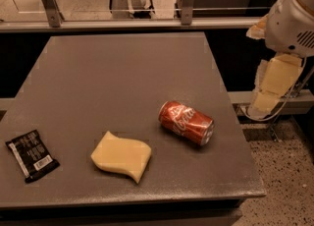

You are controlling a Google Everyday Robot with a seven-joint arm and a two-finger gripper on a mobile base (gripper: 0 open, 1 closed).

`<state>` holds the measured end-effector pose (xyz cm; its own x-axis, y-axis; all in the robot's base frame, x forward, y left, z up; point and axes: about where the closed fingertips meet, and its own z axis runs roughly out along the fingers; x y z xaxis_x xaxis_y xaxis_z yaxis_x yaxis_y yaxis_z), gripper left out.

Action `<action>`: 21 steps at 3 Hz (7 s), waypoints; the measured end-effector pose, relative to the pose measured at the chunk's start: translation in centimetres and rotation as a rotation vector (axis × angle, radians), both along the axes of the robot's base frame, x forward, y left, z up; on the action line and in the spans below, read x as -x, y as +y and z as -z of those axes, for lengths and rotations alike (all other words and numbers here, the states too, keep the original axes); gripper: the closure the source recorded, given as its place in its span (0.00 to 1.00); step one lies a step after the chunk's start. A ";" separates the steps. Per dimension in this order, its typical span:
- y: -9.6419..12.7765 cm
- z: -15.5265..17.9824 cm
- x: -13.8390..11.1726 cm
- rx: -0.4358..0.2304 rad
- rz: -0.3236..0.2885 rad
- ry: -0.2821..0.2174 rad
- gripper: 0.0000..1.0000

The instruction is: Place coke can upright

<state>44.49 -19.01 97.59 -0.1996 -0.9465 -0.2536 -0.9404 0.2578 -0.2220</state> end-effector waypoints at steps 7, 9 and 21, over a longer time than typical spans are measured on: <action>14.3 14.4 -1.0 0.174 0.162 0.201 0.41; 14.5 11.6 -1.6 -0.041 0.074 0.231 0.87; 14.5 5.9 -4.9 -1.392 -0.315 -0.238 0.00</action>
Offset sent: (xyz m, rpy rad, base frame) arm 0.0048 0.1558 -0.0858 -0.0987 0.1540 -0.0138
